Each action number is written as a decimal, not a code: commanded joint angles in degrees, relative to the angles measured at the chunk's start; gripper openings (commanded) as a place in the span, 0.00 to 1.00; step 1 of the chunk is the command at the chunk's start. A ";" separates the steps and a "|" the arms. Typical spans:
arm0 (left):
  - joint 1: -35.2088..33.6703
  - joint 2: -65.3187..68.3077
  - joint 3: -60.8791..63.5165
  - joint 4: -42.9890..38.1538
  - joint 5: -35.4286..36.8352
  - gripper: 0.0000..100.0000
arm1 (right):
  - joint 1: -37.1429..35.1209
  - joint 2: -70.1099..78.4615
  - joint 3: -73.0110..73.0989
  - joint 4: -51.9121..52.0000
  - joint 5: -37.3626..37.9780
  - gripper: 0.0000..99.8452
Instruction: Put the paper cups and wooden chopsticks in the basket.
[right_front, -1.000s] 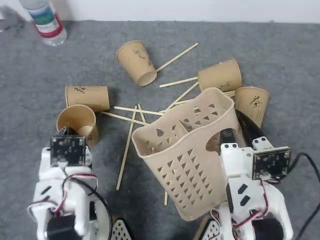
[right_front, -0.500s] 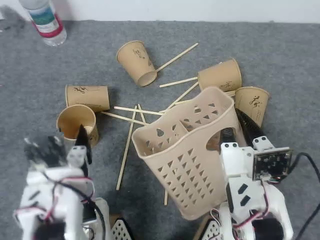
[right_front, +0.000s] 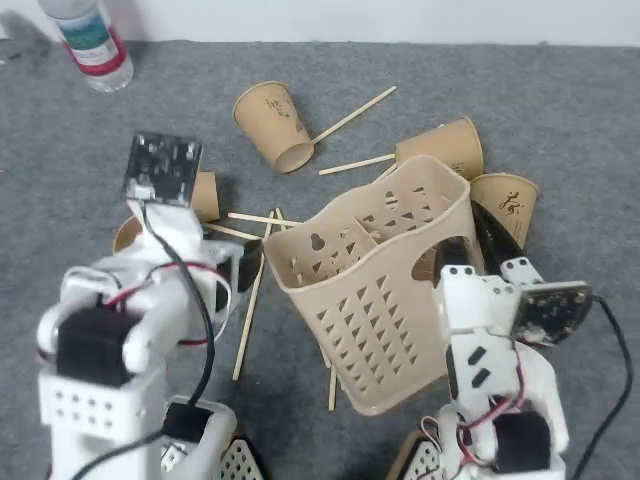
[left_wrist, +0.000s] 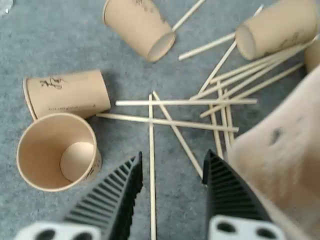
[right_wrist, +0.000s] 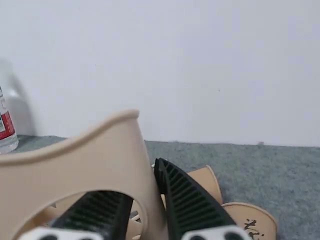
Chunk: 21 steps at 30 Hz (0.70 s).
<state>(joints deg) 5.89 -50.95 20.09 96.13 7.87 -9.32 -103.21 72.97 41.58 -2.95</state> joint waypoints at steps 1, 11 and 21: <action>0.53 9.93 -11.56 4.48 1.14 0.20 | 0.48 -0.75 2.02 -4.09 -0.88 0.01; 3.08 19.25 -15.78 4.57 1.05 0.20 | 2.42 -0.84 10.37 -11.74 -1.05 0.01; 10.20 20.22 -18.07 4.48 1.05 0.25 | 3.21 -0.84 14.15 -15.25 -1.05 0.01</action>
<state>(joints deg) 12.48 -30.90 5.67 99.21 8.04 -6.42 -103.12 87.91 28.31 -2.95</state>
